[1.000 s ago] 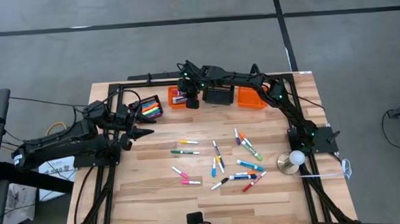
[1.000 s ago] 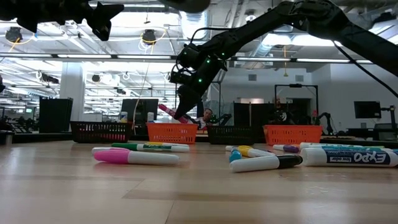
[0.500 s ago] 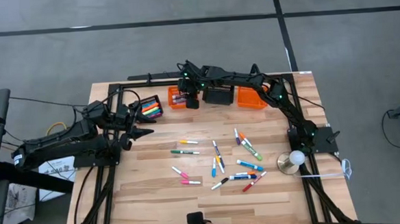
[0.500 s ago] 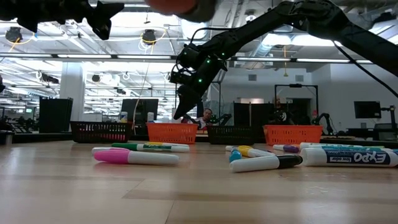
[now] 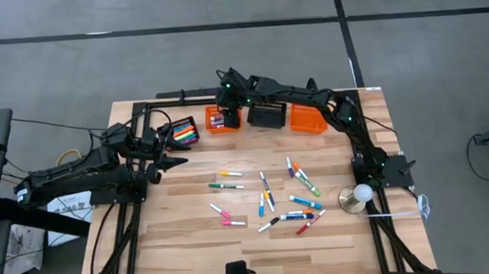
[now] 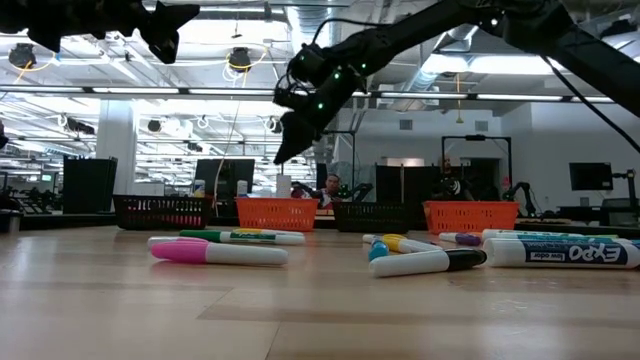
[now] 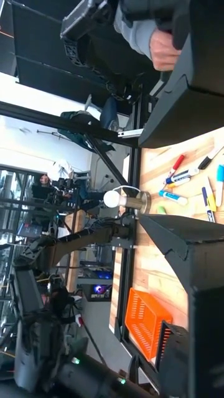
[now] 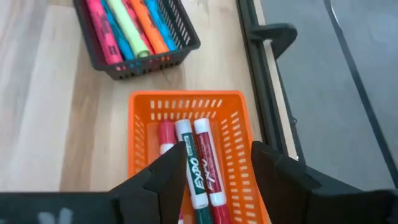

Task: Pick & Place Markers
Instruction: Put the large light green marker pen into the left orange bin

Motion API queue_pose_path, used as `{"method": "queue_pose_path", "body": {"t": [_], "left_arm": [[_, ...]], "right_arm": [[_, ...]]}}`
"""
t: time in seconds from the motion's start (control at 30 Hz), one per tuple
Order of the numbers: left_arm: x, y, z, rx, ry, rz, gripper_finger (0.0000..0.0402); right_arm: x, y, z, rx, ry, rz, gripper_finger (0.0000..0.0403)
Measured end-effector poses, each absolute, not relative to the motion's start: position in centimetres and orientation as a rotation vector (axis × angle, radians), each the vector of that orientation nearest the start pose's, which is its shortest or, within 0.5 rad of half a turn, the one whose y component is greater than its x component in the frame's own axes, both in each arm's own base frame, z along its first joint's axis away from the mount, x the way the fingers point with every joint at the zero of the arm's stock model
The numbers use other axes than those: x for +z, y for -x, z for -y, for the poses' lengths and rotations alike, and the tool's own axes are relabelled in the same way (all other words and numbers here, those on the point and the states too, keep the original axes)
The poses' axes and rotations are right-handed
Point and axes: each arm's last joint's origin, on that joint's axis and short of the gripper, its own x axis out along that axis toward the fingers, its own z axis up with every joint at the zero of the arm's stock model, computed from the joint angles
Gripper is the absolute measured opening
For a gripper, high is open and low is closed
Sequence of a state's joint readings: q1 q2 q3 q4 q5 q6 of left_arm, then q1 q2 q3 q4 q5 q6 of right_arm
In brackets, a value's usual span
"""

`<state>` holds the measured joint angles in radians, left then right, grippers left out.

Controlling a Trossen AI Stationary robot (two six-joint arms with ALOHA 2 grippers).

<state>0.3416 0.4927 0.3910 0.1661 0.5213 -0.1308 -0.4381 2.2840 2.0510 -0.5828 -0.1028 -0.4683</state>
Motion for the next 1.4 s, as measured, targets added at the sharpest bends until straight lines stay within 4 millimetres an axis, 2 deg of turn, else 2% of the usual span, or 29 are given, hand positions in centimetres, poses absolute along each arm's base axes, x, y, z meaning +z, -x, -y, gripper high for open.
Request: {"method": "queue_pose_path", "body": {"t": [0.17, 0.47, 0.7, 0.83, 1.1, 1.23, 1.4], "left_arm": [[26.9, -12.7, -3.0, -0.183, 0.080, 0.048, 0.0184], [26.9, -12.7, -3.0, -0.182, 0.080, 0.048, 0.0184], [26.9, -12.7, -3.0, -0.183, 0.090, 0.048, 0.0184], [26.9, -12.7, -3.0, -0.183, 0.090, 0.047, 0.0184], [26.8, -12.7, -3.0, -0.182, 0.091, 0.037, 0.0184], [26.8, -12.7, -3.0, -0.181, 0.090, 0.034, 0.0184], [26.8, -12.7, -3.0, -0.182, 0.089, 0.034, 0.0184]], "right_arm": [[25.0, -45.9, 21.2, -0.171, 0.129, -0.813, 0.0163], [25.0, -45.6, 21.5, -0.238, -0.051, -0.800, 0.0161], [26.0, -45.3, 21.3, -0.067, -0.127, -0.739, 0.0164], [26.2, -44.7, 21.1, -0.039, -0.149, -0.777, 0.0162], [29.4, -42.0, 19.0, -0.006, -0.104, -0.798, 0.0166], [30.5, -39.3, 17.1, 0.000, -0.092, -0.789, 0.0164], [30.2, -35.1, 14.5, -0.073, -0.103, -0.761, 0.0166]]}}
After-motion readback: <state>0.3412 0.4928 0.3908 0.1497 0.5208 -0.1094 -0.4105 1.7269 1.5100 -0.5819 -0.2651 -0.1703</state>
